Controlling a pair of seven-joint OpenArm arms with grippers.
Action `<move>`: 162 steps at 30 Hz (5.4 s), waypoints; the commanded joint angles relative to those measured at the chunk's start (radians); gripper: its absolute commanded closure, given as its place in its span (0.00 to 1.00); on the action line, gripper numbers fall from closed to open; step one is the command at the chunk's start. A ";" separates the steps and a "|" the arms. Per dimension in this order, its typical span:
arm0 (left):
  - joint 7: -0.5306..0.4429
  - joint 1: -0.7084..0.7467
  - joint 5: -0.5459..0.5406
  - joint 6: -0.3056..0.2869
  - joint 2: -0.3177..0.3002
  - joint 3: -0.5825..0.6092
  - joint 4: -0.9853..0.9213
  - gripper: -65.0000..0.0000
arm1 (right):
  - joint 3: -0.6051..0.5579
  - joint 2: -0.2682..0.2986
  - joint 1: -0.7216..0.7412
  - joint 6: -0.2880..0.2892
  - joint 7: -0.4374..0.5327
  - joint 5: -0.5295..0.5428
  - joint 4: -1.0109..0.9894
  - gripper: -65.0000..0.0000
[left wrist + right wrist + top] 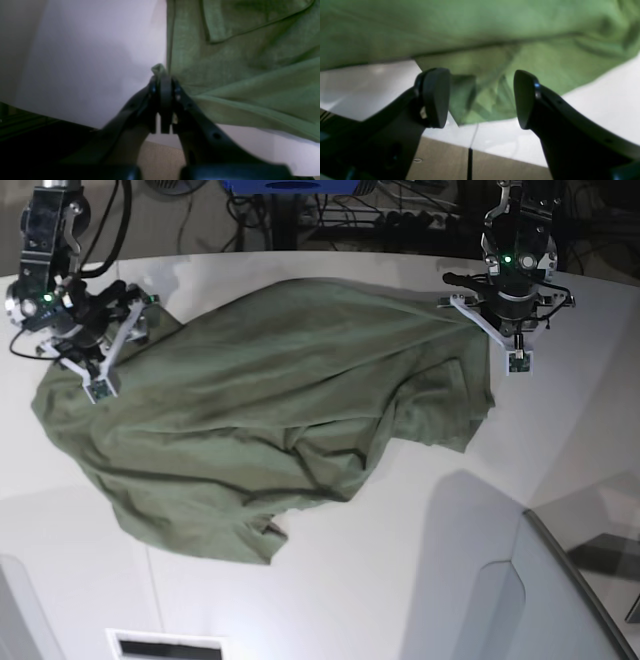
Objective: Layout the t-shirt on the table in an organized manner, then fold the t-shirt properly
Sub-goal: 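Hold two shirt corners with both grippers and pull them apart, then lift the held shirt with both grippers off the table, then swing the lifted shirt through the air with both grippers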
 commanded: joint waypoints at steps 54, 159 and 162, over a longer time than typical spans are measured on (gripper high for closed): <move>-0.013 -0.001 0.010 0.005 -0.007 -0.017 -0.030 1.00 | 0.105 0.047 -0.180 0.000 -0.021 -0.005 0.086 1.00; 0.077 -0.870 -0.004 -0.125 -0.091 -0.018 0.077 1.00 | 0.236 0.286 0.604 0.159 -0.195 -0.007 0.178 1.00; 0.076 -0.931 0.006 -0.125 -0.018 -0.018 0.062 1.00 | 0.236 0.288 0.641 0.159 -0.195 -0.007 0.178 1.00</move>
